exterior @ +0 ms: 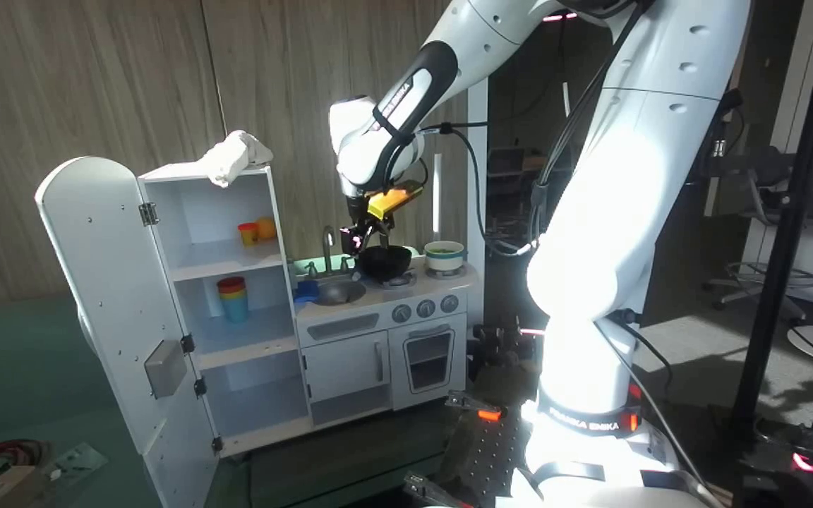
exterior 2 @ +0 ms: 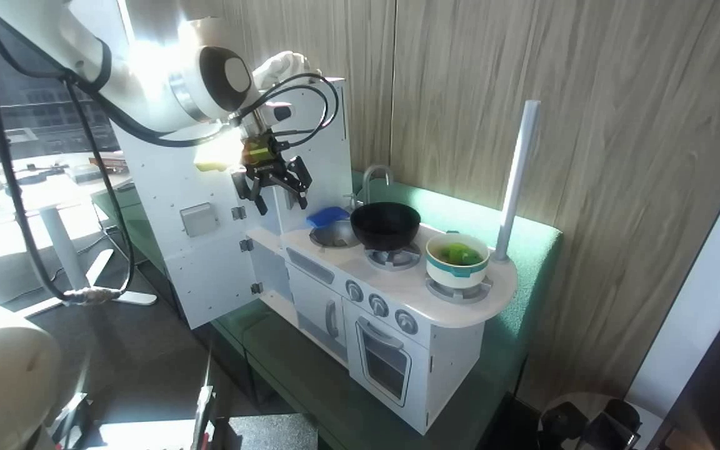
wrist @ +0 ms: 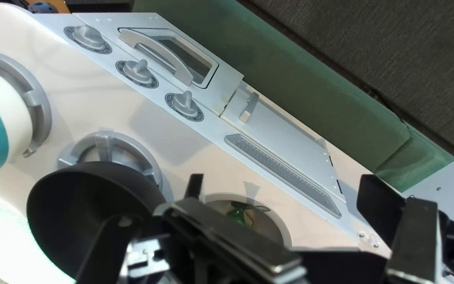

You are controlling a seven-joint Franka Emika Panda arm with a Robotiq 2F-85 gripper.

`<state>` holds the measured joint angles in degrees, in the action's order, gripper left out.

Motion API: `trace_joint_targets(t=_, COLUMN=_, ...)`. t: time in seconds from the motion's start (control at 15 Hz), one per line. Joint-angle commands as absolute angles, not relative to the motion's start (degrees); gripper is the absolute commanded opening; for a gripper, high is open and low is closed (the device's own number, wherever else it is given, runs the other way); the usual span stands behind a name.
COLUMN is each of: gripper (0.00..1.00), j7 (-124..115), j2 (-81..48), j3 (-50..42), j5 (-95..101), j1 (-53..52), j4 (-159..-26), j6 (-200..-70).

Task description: Put the plastic fruits in the bowl, then use the spoon to move them around

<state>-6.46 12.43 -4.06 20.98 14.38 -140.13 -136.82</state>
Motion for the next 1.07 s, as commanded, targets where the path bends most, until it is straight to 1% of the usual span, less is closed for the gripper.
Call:
trace_joint_targets(t=0.0, gripper=1.00, j7=-3.11, j2=18.04, j3=-6.93, j5=17.25, j1=13.31, j4=-144.12, j6=-134.28)
trace_joint_targets(t=0.2, gripper=1.00, j7=-2.91, j2=22.44, j3=-10.75, j5=14.79, j1=15.59, j4=-147.00, j6=-130.79)
trace_joint_targets(t=0.47, gripper=1.00, j7=-2.51, j2=25.86, j3=-17.80, j5=14.31, j1=21.68, j4=-147.80, j6=-130.93)
trace_joint_targets(t=0.67, gripper=1.00, j7=-2.85, j2=24.24, j3=-21.32, j5=14.61, j1=25.59, j4=-144.82, j6=-134.46)
trace_joint_targets(t=1.0, gripper=1.00, j7=-5.42, j2=19.17, j3=-23.27, j5=13.03, j1=28.30, j4=-138.59, j6=-138.49)
